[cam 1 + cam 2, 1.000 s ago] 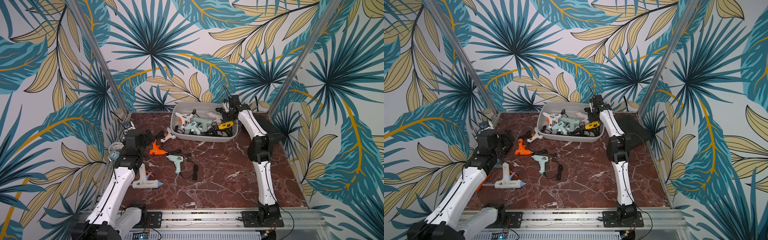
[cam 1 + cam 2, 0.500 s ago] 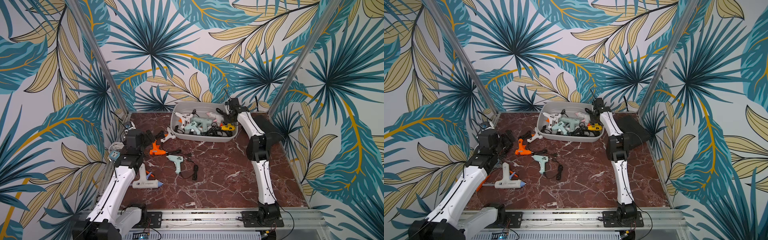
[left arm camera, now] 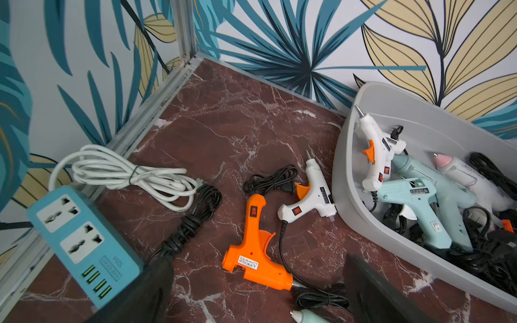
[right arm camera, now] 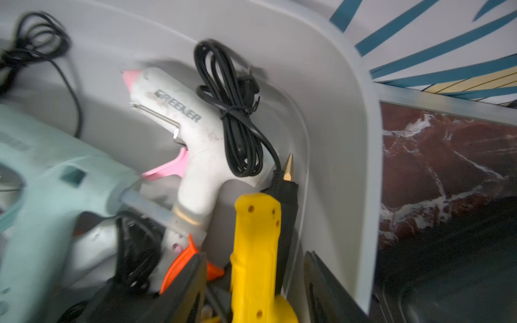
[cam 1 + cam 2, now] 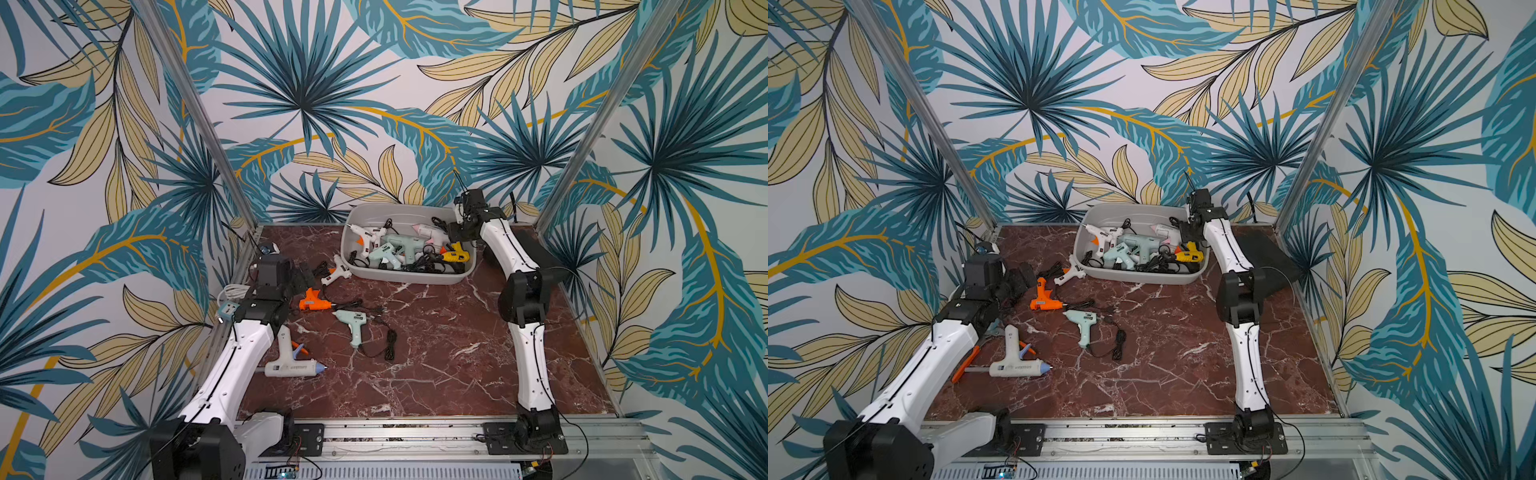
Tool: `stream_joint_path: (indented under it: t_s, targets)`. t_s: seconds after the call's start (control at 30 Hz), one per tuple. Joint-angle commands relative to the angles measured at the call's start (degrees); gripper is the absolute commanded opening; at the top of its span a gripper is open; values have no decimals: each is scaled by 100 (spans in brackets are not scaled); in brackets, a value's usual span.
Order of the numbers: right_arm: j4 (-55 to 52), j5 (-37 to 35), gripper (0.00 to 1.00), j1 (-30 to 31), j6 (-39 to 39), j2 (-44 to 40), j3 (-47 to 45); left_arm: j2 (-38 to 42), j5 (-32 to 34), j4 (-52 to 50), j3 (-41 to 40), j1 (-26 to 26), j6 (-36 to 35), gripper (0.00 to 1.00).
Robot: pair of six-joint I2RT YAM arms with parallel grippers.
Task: Put the hot melt glue gun into the storage box
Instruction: Place the hot melt adhesive gun in the storage box, then pick up the hot melt adhesive gun from the center of the board.
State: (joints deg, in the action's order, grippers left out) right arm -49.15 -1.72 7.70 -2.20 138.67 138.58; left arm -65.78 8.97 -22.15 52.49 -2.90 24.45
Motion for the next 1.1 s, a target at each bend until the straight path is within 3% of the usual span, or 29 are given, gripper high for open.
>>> stream_joint_path:
  t_s: [0.0,0.3,0.67,0.83,1.07]
  targets:
    - [-76,297,60,12,458,-770,-331,-156,-524,-484,252,2,-12,100]
    - [206,234,61,21,1471,-2035,-1881,-580,-477,-883,93,-1009,367,99]
    - [1197,-723,66,58,2271,-4172,-4751,-1271,23,-908,-230,-2513,1088,85]
    - [1421,-800,66,71,2416,-4912,-5592,-1890,30,-879,-158,-2907,1355,84]
    - [1447,-760,66,73,2453,-5472,-6026,-2386,78,-974,-63,-3090,1623,77]
